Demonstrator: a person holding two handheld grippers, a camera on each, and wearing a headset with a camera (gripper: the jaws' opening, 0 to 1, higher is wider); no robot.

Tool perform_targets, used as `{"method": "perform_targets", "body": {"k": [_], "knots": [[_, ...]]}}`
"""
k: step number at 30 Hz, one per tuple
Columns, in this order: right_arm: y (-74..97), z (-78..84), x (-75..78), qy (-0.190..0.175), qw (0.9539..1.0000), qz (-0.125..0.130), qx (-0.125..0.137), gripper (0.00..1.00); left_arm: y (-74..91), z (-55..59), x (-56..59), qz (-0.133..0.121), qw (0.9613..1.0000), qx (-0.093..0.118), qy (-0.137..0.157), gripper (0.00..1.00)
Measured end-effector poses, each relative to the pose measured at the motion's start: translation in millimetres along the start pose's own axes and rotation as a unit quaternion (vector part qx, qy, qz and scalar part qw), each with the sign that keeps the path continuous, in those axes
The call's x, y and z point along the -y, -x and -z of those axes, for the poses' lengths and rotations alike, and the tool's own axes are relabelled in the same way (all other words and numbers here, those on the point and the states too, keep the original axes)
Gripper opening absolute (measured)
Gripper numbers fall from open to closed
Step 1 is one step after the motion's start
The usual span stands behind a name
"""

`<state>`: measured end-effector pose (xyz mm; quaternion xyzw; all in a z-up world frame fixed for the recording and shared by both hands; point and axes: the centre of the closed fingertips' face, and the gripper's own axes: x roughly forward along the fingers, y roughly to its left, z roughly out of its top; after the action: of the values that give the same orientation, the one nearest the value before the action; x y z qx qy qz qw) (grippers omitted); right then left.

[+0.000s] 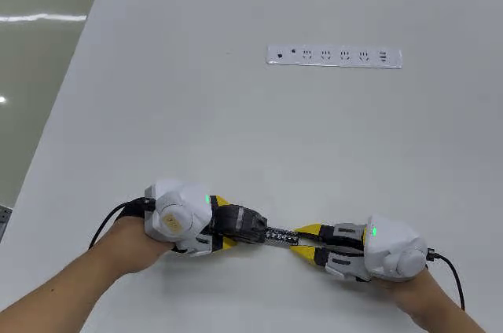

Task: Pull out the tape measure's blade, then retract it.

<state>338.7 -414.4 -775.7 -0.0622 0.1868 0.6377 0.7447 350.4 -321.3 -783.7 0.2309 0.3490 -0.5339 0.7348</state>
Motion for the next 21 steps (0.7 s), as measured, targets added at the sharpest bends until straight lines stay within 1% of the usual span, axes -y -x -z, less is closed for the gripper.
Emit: {"method": "perform_targets", "body": {"k": [2,4,10,21], "knots": [[0.8,3.7,1.6,0.0,1.0,0.001,0.0,0.1,0.0,0.3,-0.1,0.0,1.0,0.0,0.0,0.33],[3.0,2.0,1.1,-0.001,1.0,0.002,0.0,0.1,0.0,0.4,-0.2,0.0,1.0,0.001,0.001,0.33],[7.4,6.1,3.8,-0.002,1.0,0.004,0.0,0.1,0.0,0.1,0.0,0.0,1.0,0.001,0.001,0.33],[18.3,5.8,5.2,-0.014,0.9999,0.006,0.006,0.1,0.4,-0.1,0.1,0.002,1.0,0.003,0.004,0.33]]}}
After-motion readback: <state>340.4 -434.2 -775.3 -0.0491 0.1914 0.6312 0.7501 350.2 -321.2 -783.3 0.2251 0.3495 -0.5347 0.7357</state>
